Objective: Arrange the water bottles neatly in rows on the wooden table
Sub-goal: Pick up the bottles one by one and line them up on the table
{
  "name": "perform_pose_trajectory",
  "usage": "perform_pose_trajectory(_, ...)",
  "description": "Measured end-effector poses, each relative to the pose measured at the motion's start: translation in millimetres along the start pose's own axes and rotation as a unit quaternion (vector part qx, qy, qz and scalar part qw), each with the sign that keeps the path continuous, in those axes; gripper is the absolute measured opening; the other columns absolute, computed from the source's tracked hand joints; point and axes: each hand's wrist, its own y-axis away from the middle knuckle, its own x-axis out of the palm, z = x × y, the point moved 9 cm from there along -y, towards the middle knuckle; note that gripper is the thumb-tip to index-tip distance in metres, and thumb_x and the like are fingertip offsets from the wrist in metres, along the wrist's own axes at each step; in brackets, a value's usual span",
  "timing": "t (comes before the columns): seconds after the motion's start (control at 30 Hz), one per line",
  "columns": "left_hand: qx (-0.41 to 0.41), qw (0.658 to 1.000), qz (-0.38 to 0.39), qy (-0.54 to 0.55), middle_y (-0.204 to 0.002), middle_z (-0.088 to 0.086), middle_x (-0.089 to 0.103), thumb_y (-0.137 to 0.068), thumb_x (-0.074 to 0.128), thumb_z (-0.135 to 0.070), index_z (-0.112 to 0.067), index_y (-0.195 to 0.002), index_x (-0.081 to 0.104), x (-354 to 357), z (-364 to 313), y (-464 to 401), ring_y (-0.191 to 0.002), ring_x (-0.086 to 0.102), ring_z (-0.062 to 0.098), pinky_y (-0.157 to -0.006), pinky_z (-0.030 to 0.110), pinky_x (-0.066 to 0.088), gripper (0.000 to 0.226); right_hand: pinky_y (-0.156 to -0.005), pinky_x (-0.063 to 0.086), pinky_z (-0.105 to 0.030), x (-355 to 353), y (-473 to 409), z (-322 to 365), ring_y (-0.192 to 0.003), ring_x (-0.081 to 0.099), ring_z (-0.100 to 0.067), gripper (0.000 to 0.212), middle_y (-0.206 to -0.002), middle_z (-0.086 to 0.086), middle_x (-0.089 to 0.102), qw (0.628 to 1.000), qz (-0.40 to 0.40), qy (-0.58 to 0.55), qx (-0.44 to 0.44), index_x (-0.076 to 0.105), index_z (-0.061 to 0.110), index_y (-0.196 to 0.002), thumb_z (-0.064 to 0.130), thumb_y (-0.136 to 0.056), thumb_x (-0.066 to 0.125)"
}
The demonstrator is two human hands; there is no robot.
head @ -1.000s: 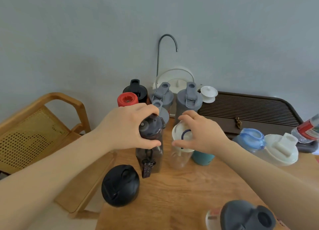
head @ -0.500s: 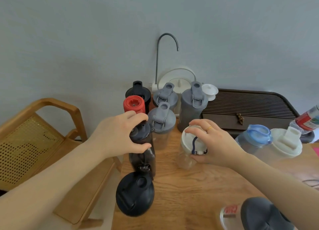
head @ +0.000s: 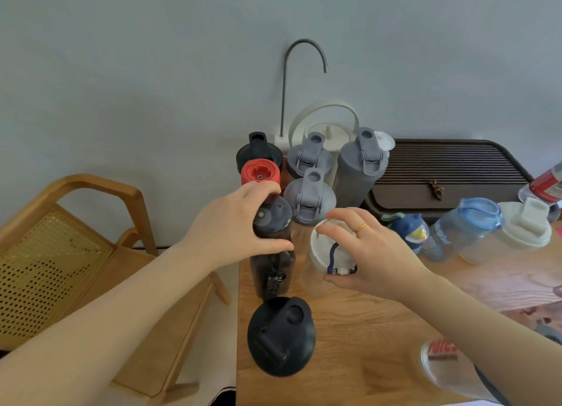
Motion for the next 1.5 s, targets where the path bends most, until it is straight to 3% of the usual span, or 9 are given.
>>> perform_pose_trajectory(0.13, -0.03, 0.994, -0.005, 0.108, -0.099, -0.019, 0.048, -0.062, 0.056, -0.065, -0.03, -0.122, 0.042, -6.7, 11.9, 3.0, -0.084, 0.049, -0.002, -0.068, 0.013, 0.042, 0.071, -0.06, 0.057, -0.034, 3.0, -7.2, -4.0, -0.109, 0.058, -0.033, 0.075, -0.121, -0.009, 0.058, 0.998, 0.002, -0.023, 0.05, 0.046, 0.024, -0.117, 0.046, -0.055, 0.082)
perform_pose_trajectory(0.27, -0.087, 0.962, -0.122, 0.227, -0.078, -0.011, 0.051, -0.084, 0.049, -0.042, -0.017, -0.108, 0.05, -25.7, 43.6, 2.5, -0.071, 0.053, 0.003, -0.061, 0.01, 0.041, 0.034, -0.09, 0.051, -0.04, 2.6, -10.3, -10.3, -0.127, 0.043, -0.024, 0.081, -0.139, -0.001, 0.041, 0.989, 0.057, -0.098, 0.095, 0.036, 0.029, -0.133, 0.066, -0.065, 0.059)
perform_pose_trajectory(0.4, -0.092, 0.983, -0.091, 0.128, -0.119, -0.001, 0.044, -0.082, 0.064, -0.026, -0.023, -0.132, 0.036, -21.5, 62.7, -18.0, -0.101, 0.046, 0.01, -0.085, 0.024, 0.04, 0.058, -0.094, 0.038, -0.026, -32.6, -29.1, -29.8, -0.119, 0.045, -0.009, 0.071, -0.139, 0.005, 0.042, 0.958, 0.0, -0.22, 0.184, 0.037, 0.027, -0.136, 0.065, -0.075, 0.044)
perform_pose_trajectory(0.5, -0.072, 0.989, 0.011, 0.127, -0.148, 0.001, 0.02, -0.076, 0.071, -0.032, -0.034, -0.142, 0.018, 1.6, 59.3, -34.8, -0.132, 0.027, 0.017, -0.105, 0.031, 0.028, 0.084, -0.094, 0.041, -0.035, -27.1, -58.2, -57.9, -0.118, 0.049, -0.021, 0.054, -0.136, -0.006, 0.044, 0.945, 0.034, -0.185, 0.267, 0.04, 0.021, -0.132, 0.047, -0.086, 0.05)
perform_pose_trajectory(0.7, -0.083, 0.99, 0.035, 0.105, -0.146, 0.004, 0.03, -0.075, 0.071, -0.036, -0.033, -0.142, 0.021, 16.2, 63.4, -53.5, -0.132, 0.033, 0.024, -0.104, 0.036, 0.032, 0.084, -0.079, 0.049, -0.041, 29.5, -94.9, -62.6, -0.103, 0.058, -0.033, 0.082, -0.119, -0.013, 0.056, 0.924, 0.19, -0.108, 0.313, 0.03, 0.014, -0.134, 0.063, -0.075, 0.057)
perform_pose_trajectory(1.03, -0.076, 0.996, -0.013, 0.047, -0.137, 0.005, 0.037, -0.074, 0.063, -0.055, -0.022, -0.133, 0.04, 10.0, 65.5, -53.2, -0.128, 0.031, 0.023, -0.102, 0.034, 0.029, 0.072, -0.091, 0.047, -0.048, 32.1, -100.8, -51.5, -0.112, 0.052, -0.038, 0.086, -0.133, -0.017, 0.044, 0.934, 0.222, -0.096, 0.263, 0.018, 0.027, -0.142, 0.05, -0.075, 0.066)
perform_pose_trajectory(1.17, 0.044, 0.979, -0.041, 0.196, -0.12, -0.012, 0.05, -0.078, 0.036, -0.055, -0.025, -0.121, 0.049, -20.9, 32.6, -30.5, -0.114, 0.039, -0.004, -0.098, 0.016, 0.03, 0.054, -0.091, 0.047, -0.042, -12.9, -73.8, -53.7, -0.113, 0.053, -0.026, 0.079, -0.132, -0.007, 0.047, 0.95, 0.113, -0.137, 0.257, 0.026, 0.026, -0.139, 0.06, -0.075, 0.058)
perform_pose_trajectory(1.3, 0.079, 0.983, 0.104, 0.13, -0.114, -0.034, 0.037, -0.06, 0.061, -0.067, -0.039, -0.127, 0.035, -0.9, 6.2, -0.8, -0.101, 0.038, -0.016, -0.078, 0.001, 0.033, 0.077, -0.093, 0.04, -0.024, -3.1, -35.5, -32.3, -0.115, 0.049, -0.009, 0.065, -0.119, 0.017, 0.046, 0.943, 0.179, -0.203, 0.191, 0.046, 0.03, -0.126, 0.055, -0.07, 0.067)
perform_pose_trajectory(1.5, 0.07, 0.983, 0.053, 0.159, -0.113, -0.028, 0.043, -0.069, 0.075, -0.04, -0.035, -0.127, 0.038, 6.6, 8.0, 0.3, -0.105, 0.043, -0.008, -0.087, 0.009, 0.039, 0.069, -0.098, 0.043, -0.031, 11.0, -17.8, -22.8, -0.113, 0.049, -0.01, 0.079, -0.13, 0.016, 0.036, 0.947, 0.151, -0.216, 0.182, 0.041, 0.032, -0.128, 0.052, -0.06, 0.077)
